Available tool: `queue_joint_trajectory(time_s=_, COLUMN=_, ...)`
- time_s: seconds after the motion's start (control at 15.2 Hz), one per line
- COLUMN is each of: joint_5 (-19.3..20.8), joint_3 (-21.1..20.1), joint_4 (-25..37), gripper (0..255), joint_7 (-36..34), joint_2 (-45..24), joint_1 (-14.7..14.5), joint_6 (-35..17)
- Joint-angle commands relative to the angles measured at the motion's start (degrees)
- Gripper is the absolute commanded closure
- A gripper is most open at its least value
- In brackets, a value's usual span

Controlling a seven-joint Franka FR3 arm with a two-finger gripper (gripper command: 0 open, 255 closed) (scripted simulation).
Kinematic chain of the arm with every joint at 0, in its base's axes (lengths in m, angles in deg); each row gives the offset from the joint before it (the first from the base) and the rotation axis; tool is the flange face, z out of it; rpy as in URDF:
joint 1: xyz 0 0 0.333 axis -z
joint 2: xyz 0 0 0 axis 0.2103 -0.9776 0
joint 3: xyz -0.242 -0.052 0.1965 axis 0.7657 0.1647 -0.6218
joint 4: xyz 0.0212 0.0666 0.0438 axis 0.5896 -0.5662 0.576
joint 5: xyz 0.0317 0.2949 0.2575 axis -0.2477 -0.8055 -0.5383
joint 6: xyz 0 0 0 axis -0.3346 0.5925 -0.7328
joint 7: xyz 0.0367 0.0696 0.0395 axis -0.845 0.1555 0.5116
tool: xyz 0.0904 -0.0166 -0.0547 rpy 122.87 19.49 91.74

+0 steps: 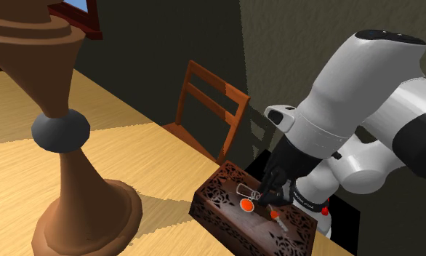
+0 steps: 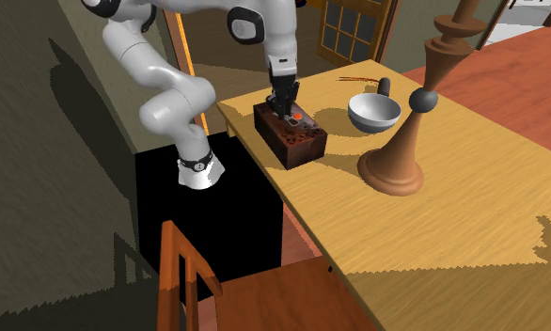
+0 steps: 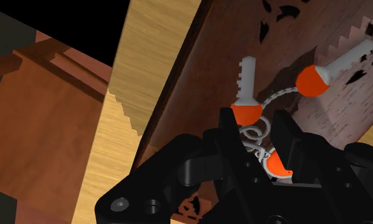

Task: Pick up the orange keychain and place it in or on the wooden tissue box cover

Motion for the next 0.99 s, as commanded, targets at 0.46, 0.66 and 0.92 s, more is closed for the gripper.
queue_joint_trajectory(time_s=0.46, joint_5=-1.01, joint_3=-1.07, joint_4=-1.91, gripper=255, joint_7=0.12, joint_2=-0.47, joint_1=-0.38, joint_6=-2.38)
queue_joint_trajectory(time_s=0.66, joint_5=-1.01, joint_3=-1.06, joint_4=-1.91, gripper=0, joint_7=0.09, joint_2=-0.46, joint_1=-0.42, joint_6=-2.38)
queue_joint_trajectory(time_s=0.92, joint_5=-0.91, joint_3=-0.9, joint_4=-1.92, gripper=0, joint_7=0.19, joint_2=-0.36, joint_1=-0.39, joint_6=-2.25)
